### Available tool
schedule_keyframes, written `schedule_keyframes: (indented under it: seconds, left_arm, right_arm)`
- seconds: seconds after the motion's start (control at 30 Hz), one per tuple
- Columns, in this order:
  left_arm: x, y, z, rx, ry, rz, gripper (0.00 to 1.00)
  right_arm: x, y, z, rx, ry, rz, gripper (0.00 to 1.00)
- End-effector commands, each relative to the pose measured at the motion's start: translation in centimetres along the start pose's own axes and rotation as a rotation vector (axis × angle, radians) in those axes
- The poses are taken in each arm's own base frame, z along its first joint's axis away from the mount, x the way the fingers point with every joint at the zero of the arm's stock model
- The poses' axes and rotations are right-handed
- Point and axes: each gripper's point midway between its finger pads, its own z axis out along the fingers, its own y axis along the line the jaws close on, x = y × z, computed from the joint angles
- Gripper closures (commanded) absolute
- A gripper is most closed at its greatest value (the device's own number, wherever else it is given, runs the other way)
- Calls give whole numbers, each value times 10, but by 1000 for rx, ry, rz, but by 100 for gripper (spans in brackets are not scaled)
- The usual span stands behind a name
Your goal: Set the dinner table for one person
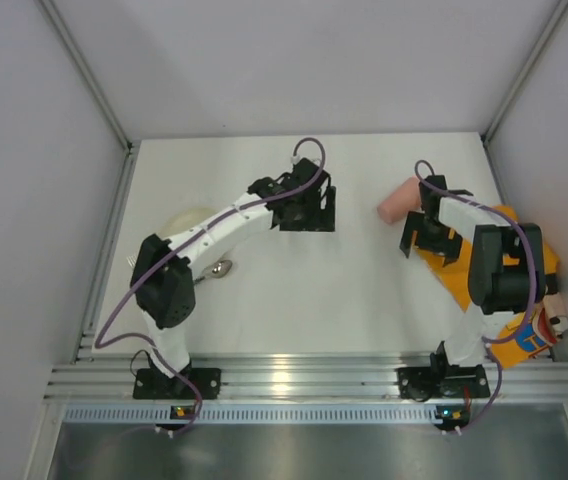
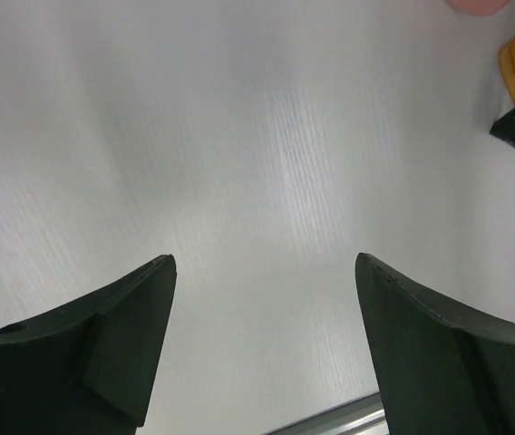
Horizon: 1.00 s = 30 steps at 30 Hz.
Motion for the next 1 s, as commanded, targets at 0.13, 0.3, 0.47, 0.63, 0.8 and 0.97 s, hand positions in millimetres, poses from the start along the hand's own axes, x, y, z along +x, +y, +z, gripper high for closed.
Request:
schedule_keyframes:
  seconds: [0.13, 0.3, 0.47, 0.63, 0.8, 0.97]
  left_arm:
    - [35, 40, -81, -18, -33, -98, 17]
    - [54, 65, -116, -9, -105, -160, 18]
    - [74, 83, -123, -33, -103, -184, 18]
    - [77, 81, -122, -14, -91, -174, 18]
    - [61, 72, -125, -2, -112, -133, 18]
    - [48, 66, -126, -3, -120, -76, 18]
  right_arm:
    - [-18, -25, 38, 67, 34, 72, 8]
    - [-8, -18, 52, 53, 92, 67, 67]
    - [-5, -19, 49, 54, 106, 51, 100]
    - [-24, 8, -18, -31, -15, 42, 100]
    - [-18, 81, -140, -287, -119, 76, 100]
    - [22, 218, -233, -665, -80, 17, 100]
